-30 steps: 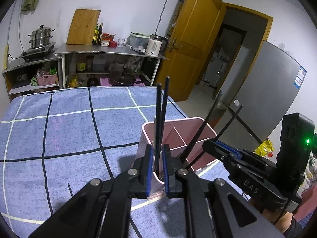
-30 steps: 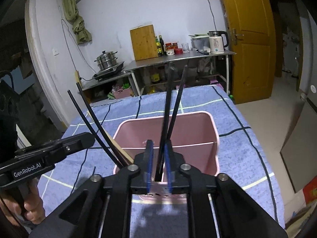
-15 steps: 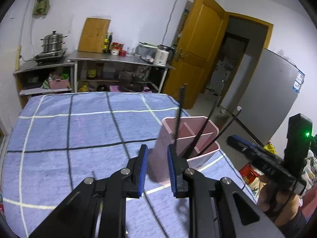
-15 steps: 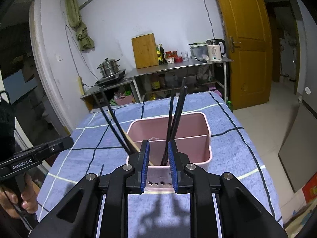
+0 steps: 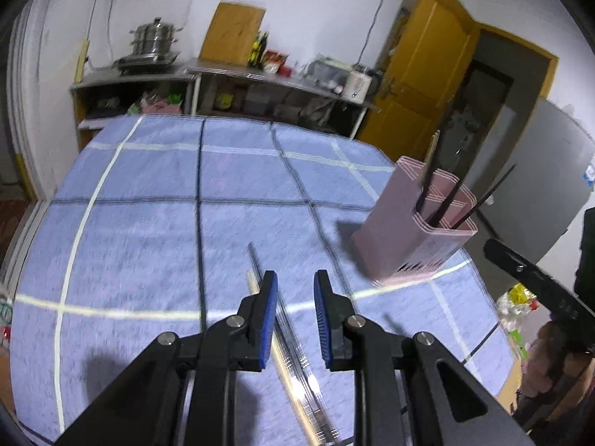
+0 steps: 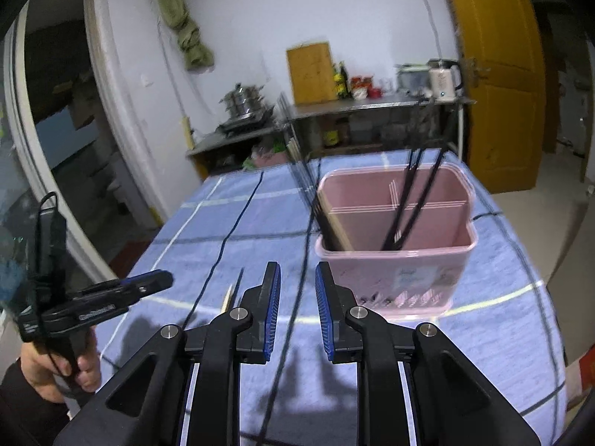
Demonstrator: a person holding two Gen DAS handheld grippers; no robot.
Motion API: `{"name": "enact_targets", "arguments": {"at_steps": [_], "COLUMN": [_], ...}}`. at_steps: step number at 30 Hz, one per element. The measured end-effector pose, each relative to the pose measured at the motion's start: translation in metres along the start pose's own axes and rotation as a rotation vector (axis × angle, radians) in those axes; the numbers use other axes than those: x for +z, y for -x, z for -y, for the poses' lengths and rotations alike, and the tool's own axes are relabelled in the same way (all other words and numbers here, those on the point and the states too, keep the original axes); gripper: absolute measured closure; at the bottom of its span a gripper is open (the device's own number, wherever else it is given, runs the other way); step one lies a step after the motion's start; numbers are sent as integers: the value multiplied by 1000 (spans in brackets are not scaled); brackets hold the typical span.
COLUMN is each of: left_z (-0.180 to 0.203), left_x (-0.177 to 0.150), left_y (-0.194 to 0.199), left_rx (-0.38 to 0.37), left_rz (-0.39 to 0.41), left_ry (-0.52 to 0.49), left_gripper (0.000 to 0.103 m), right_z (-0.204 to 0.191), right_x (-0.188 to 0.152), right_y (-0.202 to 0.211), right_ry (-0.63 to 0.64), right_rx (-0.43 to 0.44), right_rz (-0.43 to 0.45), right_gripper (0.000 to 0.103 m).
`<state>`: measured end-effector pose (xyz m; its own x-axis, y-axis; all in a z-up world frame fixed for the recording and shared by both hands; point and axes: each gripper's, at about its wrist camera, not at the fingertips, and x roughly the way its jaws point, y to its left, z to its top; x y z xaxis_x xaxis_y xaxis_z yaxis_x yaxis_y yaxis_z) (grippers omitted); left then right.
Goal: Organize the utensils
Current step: 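Move both open tools back down to the remaining chopsticks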
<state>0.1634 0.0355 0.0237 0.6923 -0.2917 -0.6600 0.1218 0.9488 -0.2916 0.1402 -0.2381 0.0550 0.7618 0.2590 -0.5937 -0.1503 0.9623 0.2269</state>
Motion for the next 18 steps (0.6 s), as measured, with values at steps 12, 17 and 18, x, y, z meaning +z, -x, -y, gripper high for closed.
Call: {"name": "enact_targets", "arguments": {"at_steps": [12,17,18], "left_z": [-11,-8,-6], "left_x": [-38,-43,-44], "left_y": [-63,-72,-73], "left_rx": [93,133,138], "left_rz": [-141,-138,-135], "left_ry": [5,-21,-30], "left_gripper": [82,73,69], "right_z": [-12,-10,-9], "right_x": [-32,-33,-33], "right_y": [-42,-52,-54], "right_ry": [18,14,14], "right_rx": [44,52,52], "right_rz": [-115,-128,-130], "right_gripper": [83,83,83]}}
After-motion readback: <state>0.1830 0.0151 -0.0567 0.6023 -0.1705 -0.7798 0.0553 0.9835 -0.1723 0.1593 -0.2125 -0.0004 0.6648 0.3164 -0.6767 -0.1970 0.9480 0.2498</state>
